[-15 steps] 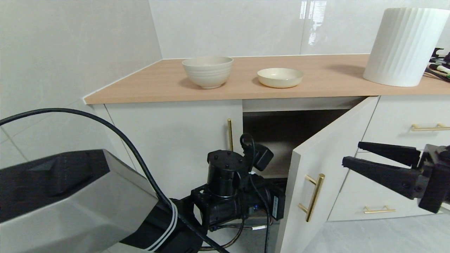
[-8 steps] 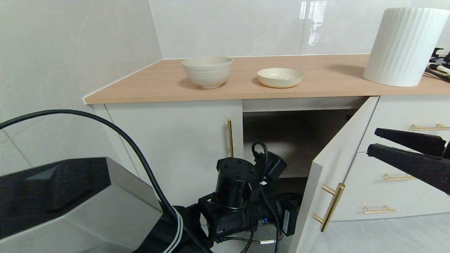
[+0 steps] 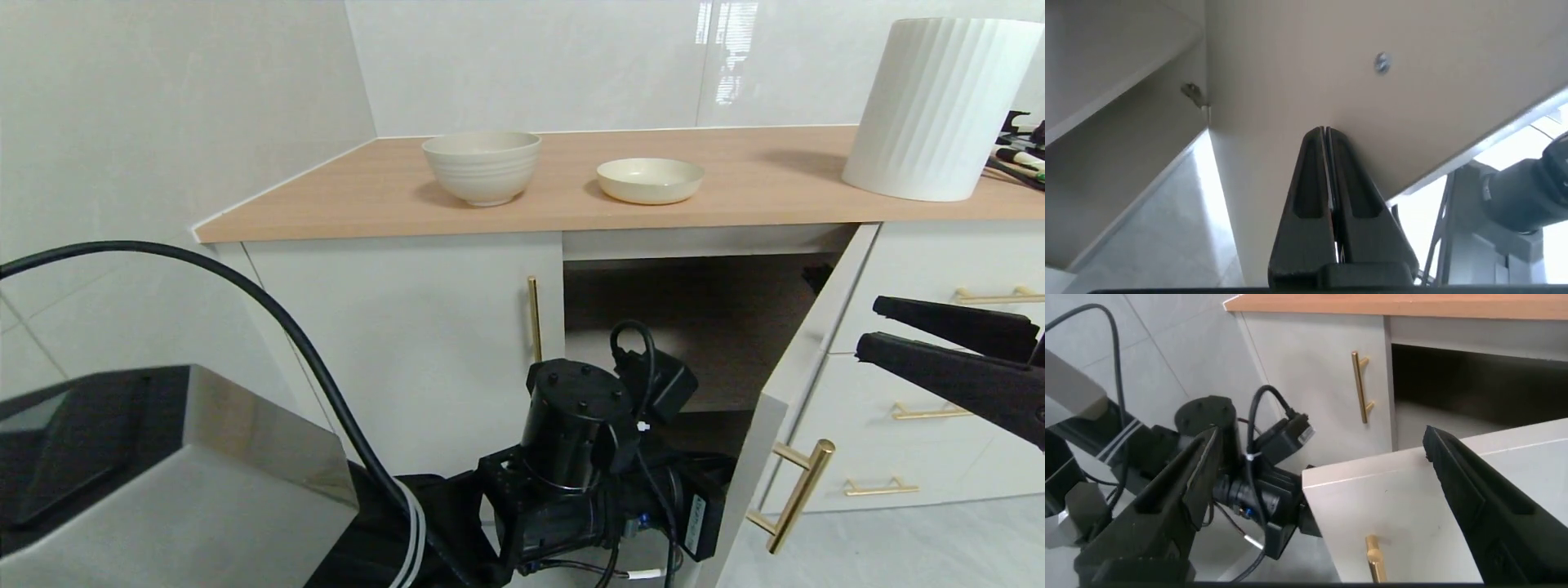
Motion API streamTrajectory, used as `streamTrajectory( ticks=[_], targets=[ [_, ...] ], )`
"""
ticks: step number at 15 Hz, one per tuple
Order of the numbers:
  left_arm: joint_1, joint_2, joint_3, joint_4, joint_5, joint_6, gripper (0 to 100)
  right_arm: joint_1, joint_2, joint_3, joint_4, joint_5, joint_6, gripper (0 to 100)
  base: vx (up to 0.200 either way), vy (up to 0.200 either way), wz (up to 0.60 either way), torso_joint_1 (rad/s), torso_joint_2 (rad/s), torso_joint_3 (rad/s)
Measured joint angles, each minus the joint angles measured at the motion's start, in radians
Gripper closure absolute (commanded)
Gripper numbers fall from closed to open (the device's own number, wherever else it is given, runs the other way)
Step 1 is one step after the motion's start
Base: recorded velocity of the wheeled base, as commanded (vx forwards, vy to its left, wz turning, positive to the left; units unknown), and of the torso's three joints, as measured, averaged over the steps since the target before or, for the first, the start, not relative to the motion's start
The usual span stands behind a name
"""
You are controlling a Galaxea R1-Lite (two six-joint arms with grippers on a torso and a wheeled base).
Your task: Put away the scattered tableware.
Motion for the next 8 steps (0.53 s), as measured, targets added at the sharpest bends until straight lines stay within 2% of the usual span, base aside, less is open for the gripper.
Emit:
streamTrajectory(
  ticks=[3,8],
  targets=[
    [-0.037,-0.025,-0.003,0.071,-0.003,-0.001,100,0.000,0.000,0.000,0.000,0.000,0.000,0,0.000,0.000,0.00,0.000,0.00,0.000],
    [-0.114,-0.035,-0.078,0.150,-0.004,-0.001,100,0.000,-0.026,-0.013,-0.001,-0.001,0.000,0,0.000,0.000,0.00,0.000,0.00,0.000]
  ],
)
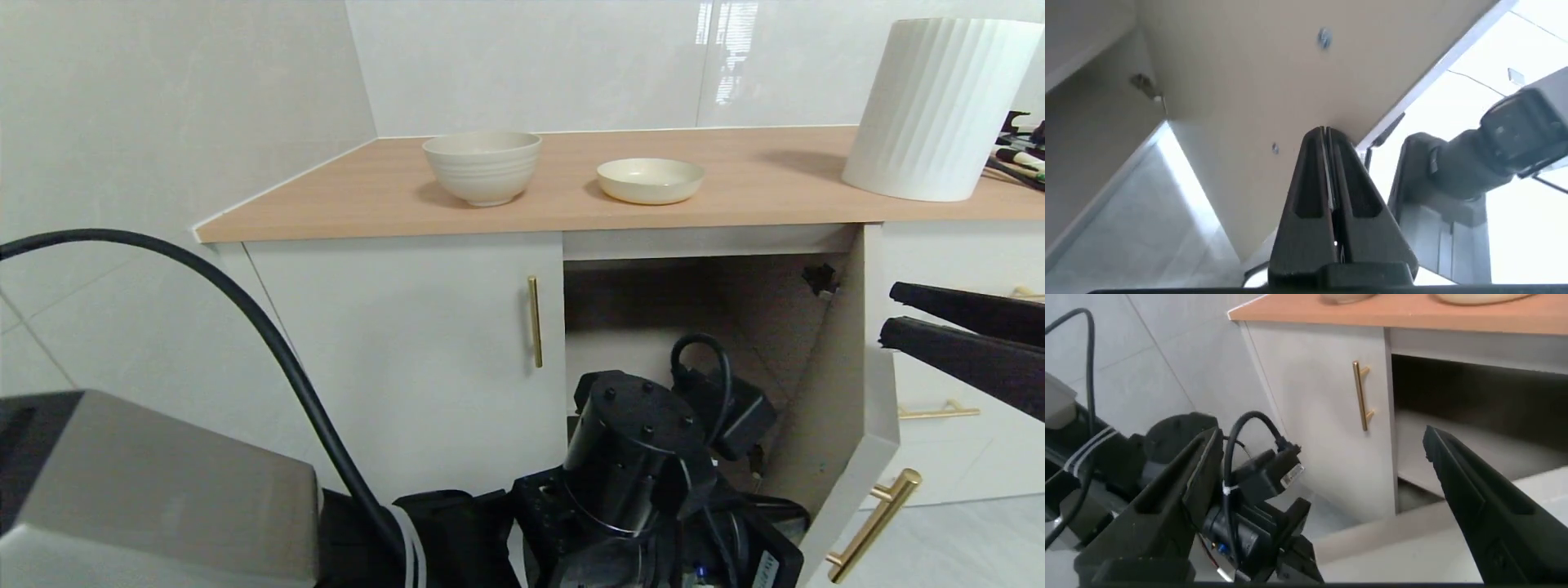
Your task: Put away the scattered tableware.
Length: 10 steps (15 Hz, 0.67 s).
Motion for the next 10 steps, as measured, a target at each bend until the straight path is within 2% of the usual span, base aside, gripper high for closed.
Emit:
streamTrajectory(
  ticks=[7,8,10],
  targets=[
    [-0.132,0.060,-0.126,0.044,0.005,-0.005,100,-0.001,-0.041,-0.018,0.002,0.000,0.000,0,0.000,0.000,0.00,0.000,0.00,0.000],
    [-0.142,0.064,-0.132,0.044,0.007,-0.026,100,-0.001,-0.044,-0.018,0.002,0.000,0.000,0,0.000,0.000,0.00,0.000,0.00,0.000],
    [-0.147,0.069,-0.141,-0.003,0.013,-0.119,100,-0.001,-0.050,-0.018,0.002,0.001,0.001,0,0.000,0.000,0.00,0.000,0.00,0.000]
  ],
)
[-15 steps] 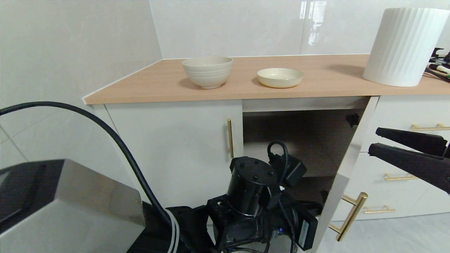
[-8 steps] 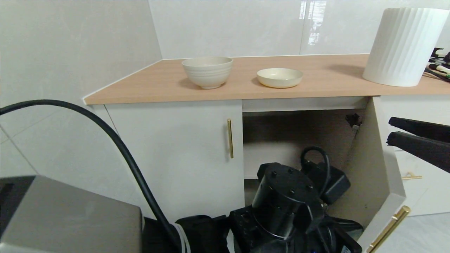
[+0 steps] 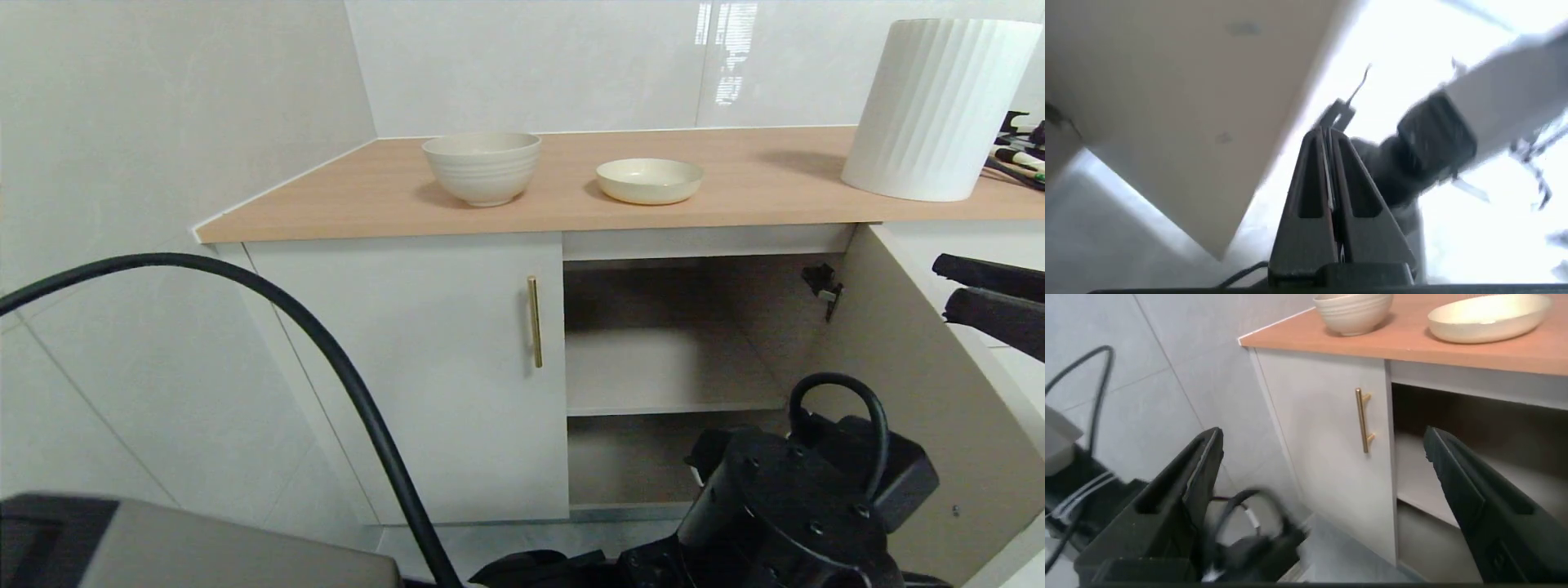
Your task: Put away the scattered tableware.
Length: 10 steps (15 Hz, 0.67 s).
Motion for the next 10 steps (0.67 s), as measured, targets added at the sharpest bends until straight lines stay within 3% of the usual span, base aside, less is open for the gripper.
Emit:
streamTrajectory(
  ticks=[3,6,8,10],
  targets=[
    [-0.003,-0.004,0.010,-0.053,0.036,-0.034,100,0.001,-0.001,0.000,0.000,0.001,0.004,0,0.000,0.000,0.00,0.000,0.00,0.000],
    [0.027,-0.058,0.088,-0.057,0.122,-0.048,100,0.001,0.023,0.003,0.005,0.000,0.014,0,0.000,0.000,0.00,0.000,0.00,0.000],
    [0.128,-0.121,0.168,-0.053,0.135,-0.035,100,0.000,0.068,-0.002,0.112,-0.007,0.007,0,0.000,0.000,0.00,0.000,0.00,0.000],
    [0.281,-0.174,0.244,-0.051,0.138,0.010,100,0.000,0.135,-0.052,0.234,-0.010,-0.028,0,0.000,0.000,0.00,0.000,0.00,0.000]
  ],
)
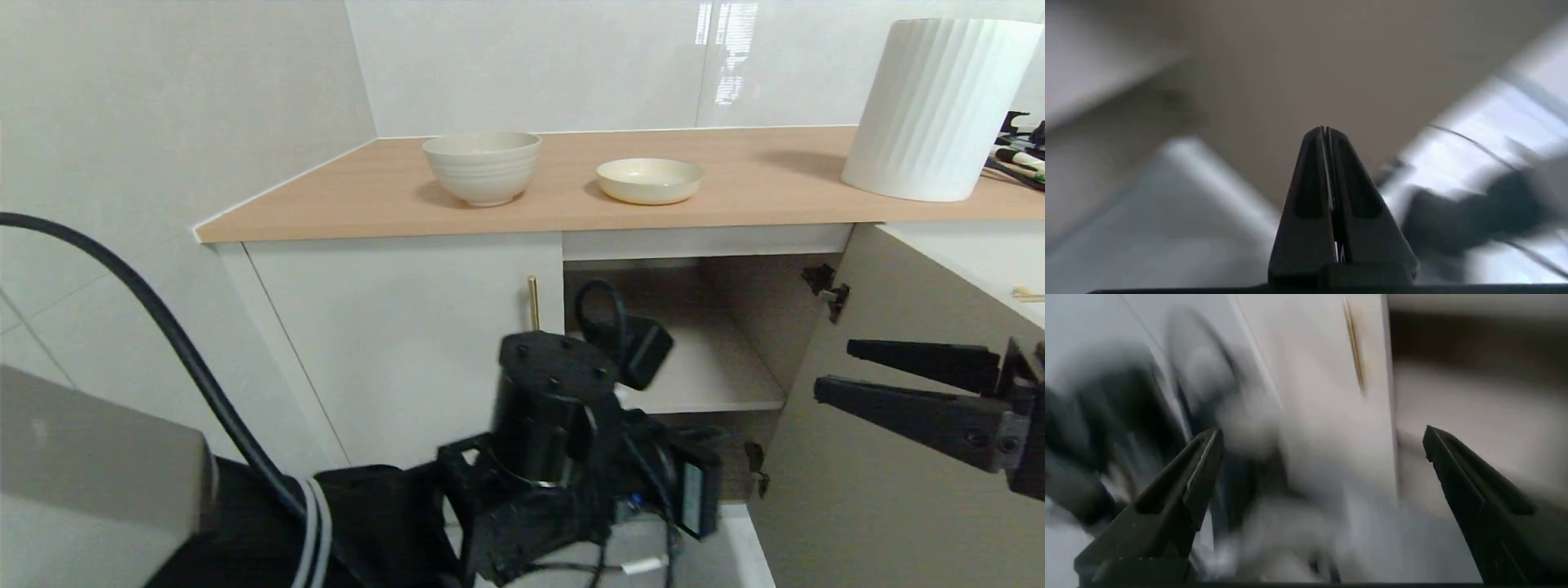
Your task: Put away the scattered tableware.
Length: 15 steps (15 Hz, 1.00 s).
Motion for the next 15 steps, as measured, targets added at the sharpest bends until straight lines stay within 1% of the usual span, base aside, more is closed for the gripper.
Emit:
streamTrajectory(
  ticks=[2,3,4,5,6,7,8,10,14,15],
  targets=[
    [0.178,-0.042,0.074,-0.002,0.001,0.054,100,-0.003,0.084,-0.038,0.008,0.000,-0.046,0,0.000,0.000,0.00,0.000,0.00,0.000],
    [0.266,-0.067,0.116,-0.003,0.001,0.077,100,-0.007,0.133,-0.055,-0.014,0.000,-0.063,0,0.000,0.000,0.00,0.000,0.00,0.000],
    [0.331,-0.091,0.148,-0.003,0.000,0.094,100,-0.009,0.179,-0.071,-0.053,0.000,-0.071,0,0.000,0.000,0.00,0.000,0.00,0.000],
    [0.382,-0.111,0.172,-0.001,0.000,0.109,100,-0.012,0.222,-0.087,-0.095,-0.001,-0.074,0,0.000,0.000,0.00,0.000,0.00,0.000],
    [0.428,-0.126,0.188,0.002,0.000,0.127,100,-0.015,0.269,-0.106,-0.134,-0.008,-0.075,0,0.000,0.000,0.00,0.000,0.00,0.000],
    [0.458,-0.136,0.198,0.003,0.001,0.135,100,-0.020,0.307,-0.133,-0.153,-0.019,-0.076,0,0.000,0.000,0.00,0.000,0.00,0.000],
    [0.478,-0.144,0.204,0.003,0.002,0.138,0,-0.023,0.342,-0.165,-0.163,-0.039,-0.076,0,0.000,0.000,0.00,0.000,0.00,0.000],
    [0.496,-0.159,0.208,0.002,0.002,0.138,0,-0.027,0.381,-0.182,-0.160,-0.060,-0.071,0,0.000,0.000,0.00,0.000,0.00,0.000],
    [0.510,-0.220,0.210,0.008,0.003,0.140,0,-0.027,0.385,-0.156,-0.158,-0.105,-0.061,0,0.000,0.000,0.00,0.000,0.00,0.000],
    [0.511,-0.241,0.210,0.019,0.003,0.155,0,-0.026,0.380,-0.153,-0.160,-0.111,-0.056,0,0.000,0.000,0.00,0.000,0.00,0.000]
  ],
)
